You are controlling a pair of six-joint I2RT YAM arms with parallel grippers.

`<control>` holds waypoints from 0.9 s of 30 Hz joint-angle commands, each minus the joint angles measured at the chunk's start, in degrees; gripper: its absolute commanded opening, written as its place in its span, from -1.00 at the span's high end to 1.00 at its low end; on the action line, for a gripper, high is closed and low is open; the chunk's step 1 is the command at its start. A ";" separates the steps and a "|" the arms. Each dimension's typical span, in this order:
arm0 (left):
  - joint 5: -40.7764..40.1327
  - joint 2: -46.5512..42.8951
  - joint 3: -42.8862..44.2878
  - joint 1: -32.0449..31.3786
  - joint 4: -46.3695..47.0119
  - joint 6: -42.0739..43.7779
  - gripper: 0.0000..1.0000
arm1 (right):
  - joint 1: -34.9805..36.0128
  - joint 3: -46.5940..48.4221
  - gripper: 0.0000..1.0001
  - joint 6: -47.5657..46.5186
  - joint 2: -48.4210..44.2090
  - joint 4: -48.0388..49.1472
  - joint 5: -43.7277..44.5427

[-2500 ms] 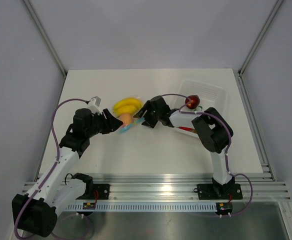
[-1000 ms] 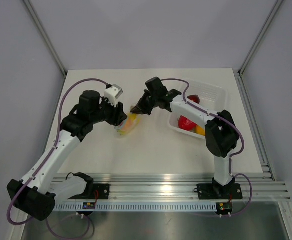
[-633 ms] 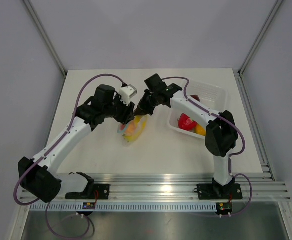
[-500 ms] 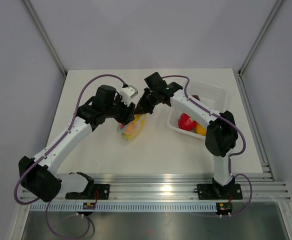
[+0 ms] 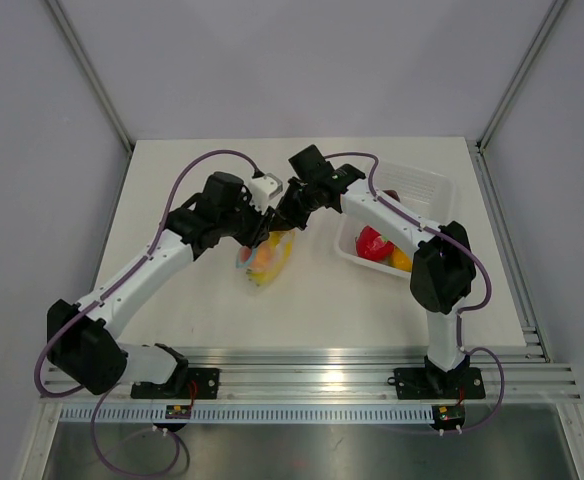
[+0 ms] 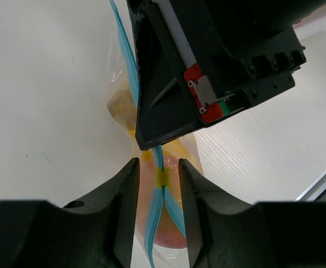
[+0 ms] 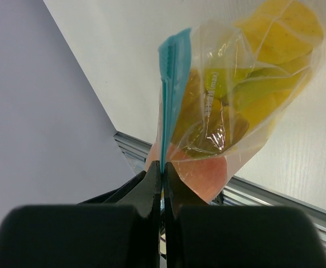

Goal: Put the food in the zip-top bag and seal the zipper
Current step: Pick up the zipper food storage bag at the center of the board, then zip the zipper food storage bag at the center of the board.

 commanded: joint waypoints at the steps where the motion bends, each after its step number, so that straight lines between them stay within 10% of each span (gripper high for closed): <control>1: -2.65 0.63 -0.16 -0.59 2.63 1.04 0.33 | 0.20 1.77 1.00 -0.13 -0.86 0.76 -1.53; 17: -2.65 0.99 0.19 -0.77 1.40 1.30 1.00 | -1.12 -0.43 1.00 0.66 -1.03 2.07 -1.35; 27: 0.69 -1.74 -2.44 -0.77 1.48 -0.36 1.00 | -7.09 2.29 1.00 0.31 -0.69 1.73 3.30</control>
